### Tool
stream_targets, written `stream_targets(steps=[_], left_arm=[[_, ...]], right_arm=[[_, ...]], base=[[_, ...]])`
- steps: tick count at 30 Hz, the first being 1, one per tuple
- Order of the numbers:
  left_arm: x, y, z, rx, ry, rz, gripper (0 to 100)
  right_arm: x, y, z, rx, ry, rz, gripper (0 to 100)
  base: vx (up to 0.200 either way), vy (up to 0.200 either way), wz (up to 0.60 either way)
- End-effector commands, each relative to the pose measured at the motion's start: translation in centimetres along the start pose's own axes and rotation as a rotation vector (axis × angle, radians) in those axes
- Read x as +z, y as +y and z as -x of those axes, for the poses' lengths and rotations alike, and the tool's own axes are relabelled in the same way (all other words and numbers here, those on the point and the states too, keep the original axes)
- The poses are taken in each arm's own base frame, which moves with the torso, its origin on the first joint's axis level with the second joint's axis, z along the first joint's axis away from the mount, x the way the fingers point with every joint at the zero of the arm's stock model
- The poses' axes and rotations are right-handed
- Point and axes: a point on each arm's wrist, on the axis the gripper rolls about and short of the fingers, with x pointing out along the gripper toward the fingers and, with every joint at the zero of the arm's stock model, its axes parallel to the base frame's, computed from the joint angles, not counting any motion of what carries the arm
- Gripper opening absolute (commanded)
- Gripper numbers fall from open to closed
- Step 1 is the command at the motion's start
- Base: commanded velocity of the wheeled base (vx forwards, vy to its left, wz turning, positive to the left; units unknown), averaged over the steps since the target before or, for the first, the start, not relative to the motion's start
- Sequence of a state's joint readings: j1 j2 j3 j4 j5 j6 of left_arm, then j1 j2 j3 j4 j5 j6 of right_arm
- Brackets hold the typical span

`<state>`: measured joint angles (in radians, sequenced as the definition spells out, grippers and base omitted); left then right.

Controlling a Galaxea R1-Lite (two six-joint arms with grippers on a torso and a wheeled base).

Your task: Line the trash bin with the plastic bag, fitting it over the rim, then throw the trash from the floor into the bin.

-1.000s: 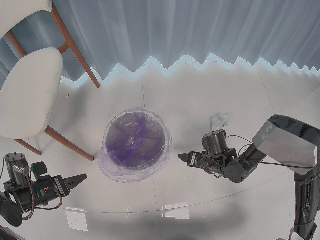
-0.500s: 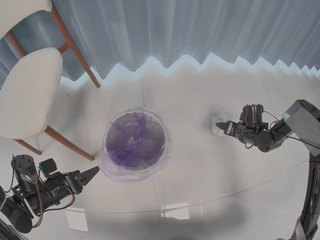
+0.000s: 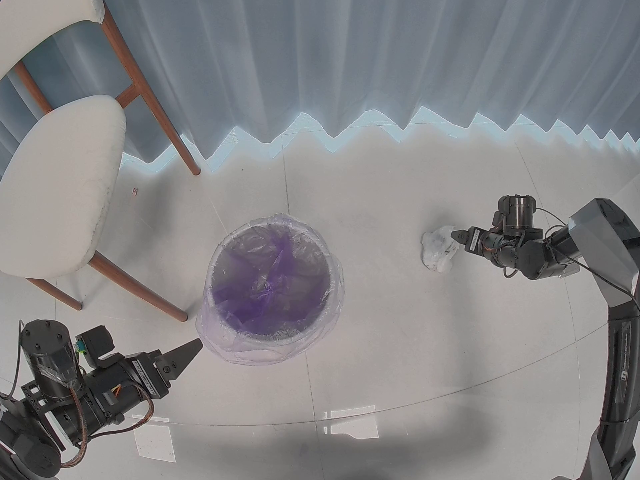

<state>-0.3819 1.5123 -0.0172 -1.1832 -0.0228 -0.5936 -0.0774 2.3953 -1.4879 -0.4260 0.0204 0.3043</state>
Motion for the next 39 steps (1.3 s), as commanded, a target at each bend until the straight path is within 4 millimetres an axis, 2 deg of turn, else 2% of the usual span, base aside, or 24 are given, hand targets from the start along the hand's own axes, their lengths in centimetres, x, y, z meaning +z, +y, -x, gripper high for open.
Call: stream_targets(steps=[1,7,10,11,14,15,16,17,19,20,22,24,25,27,28,30,31,32,33,35,36,37,38,39], left_arm=[[0.2,0.4,0.7,0.020,-0.027,0.010,100],[0.6,0.5,1.0,0.049,-0.071,0.016,100],[0.9,0.8,1.1,0.068,-0.091,0.020,100],[1.3,1.3,1.4,0.093,-0.120,0.029,100],[1.7,1.7,1.6,0.119,-0.150,0.043,100],[1.7,1.7,1.6,0.119,-0.150,0.043,100],[1.9,1.9,1.7,0.127,-0.161,0.048,100],[1.9,1.9,1.8,0.128,-0.163,0.048,100],[2.0,1.9,1.9,0.129,-0.173,0.048,100],[2.0,1.9,1.9,0.127,-0.175,0.046,100],[2.1,1.9,2.0,0.128,-0.179,0.045,100],[2.4,1.9,2.3,0.127,-0.207,0.040,100],[2.4,1.9,2.5,0.128,-0.216,0.043,100],[2.5,1.8,2.6,0.125,-0.223,0.044,100],[2.5,1.8,2.6,0.125,-0.223,0.045,100],[2.4,1.8,2.6,0.120,-0.214,0.041,100],[2.4,1.8,2.6,0.120,-0.214,0.041,100],[2.4,1.7,2.5,0.114,-0.207,0.040,100],[2.3,1.7,2.4,0.114,-0.201,0.040,100],[2.2,1.8,2.3,0.117,-0.194,0.040,100],[2.2,1.8,2.3,0.117,-0.194,0.040,100],[2.2,1.8,2.2,0.119,-0.191,0.040,100],[2.2,1.8,2.2,0.119,-0.191,0.040,100],[2.2,1.8,2.2,0.120,-0.192,0.043,100]], right_arm=[[-1.2,-0.4,-3.6,-0.019,0.036,0.006,100],[-0.7,-0.3,-6.7,-0.028,0.054,0.011,100],[-1.4,-0.8,-7.8,-0.047,0.087,0.018,100],[-4.2,-1.6,-8.9,-0.085,0.183,0.022,100],[-7.8,-2.6,-10.0,-0.126,0.322,0.023,100],[-7.8,-2.6,-10.0,-0.126,0.322,0.023,100],[-10.3,-3.0,-10.5,-0.148,0.411,0.028,100],[-10.5,-3.0,-10.6,-0.150,0.417,0.029,100],[-15.0,-4.1,-11.6,-0.180,0.533,0.033,100],[-16.0,-4.4,-11.9,-0.187,0.555,0.035,0],[-16.9,-4.5,-12.0,-0.198,0.572,0.039,0],[-13.7,-3.0,-10.0,-0.218,0.616,0.047,0],[-10.7,-2.2,-7.3,-0.240,0.707,0.041,0],[-8.0,-1.6,-3.6,-0.241,0.864,0.013,0],[-5.8,-1.4,0.3,-0.216,1.037,-0.046,0],[-3.7,-1.5,4.7,-0.226,1.222,-0.109,0],[-3.7,-1.5,4.7,-0.226,1.222,-0.109,0],[-1.9,-1.5,9.3,-0.269,1.410,-0.150,0],[-0.4,-1.4,11.7,-0.265,1.451,-0.162,0],[2.6,-0.6,15.1,-0.209,1.339,-0.225,0],[2.6,-0.6,15.1,-0.209,1.339,-0.225,0],[5.6,-0.3,19.0,-0.147,1.201,-0.263,0],[5.6,-0.3,19.0,-0.147,1.201,-0.263,0],[8.2,0.7,24.6,-0.044,1.053,-0.159,0]], base=[[0.000,0.000,0.00],[0.000,0.000,0.00],[0.000,0.000,0.00],[0.000,0.000,0.00],[0.000,0.000,0.00],[0.000,0.000,0.00],[0.000,0.000,0.00],[0.000,0.000,0.00],[0.000,0.000,0.00],[0.000,0.000,0.00],[0.000,0.000,0.00],[0.000,0.000,0.00],[0.000,0.000,0.00],[0.000,0.000,0.00],[0.000,0.000,0.00],[0.000,0.000,0.00],[0.000,0.000,0.00],[0.000,0.000,0.00],[0.000,0.000,0.00],[0.000,0.000,0.00],[0.000,0.000,0.00],[0.000,0.000,0.00],[0.000,0.000,0.00],[0.000,0.000,0.00]])
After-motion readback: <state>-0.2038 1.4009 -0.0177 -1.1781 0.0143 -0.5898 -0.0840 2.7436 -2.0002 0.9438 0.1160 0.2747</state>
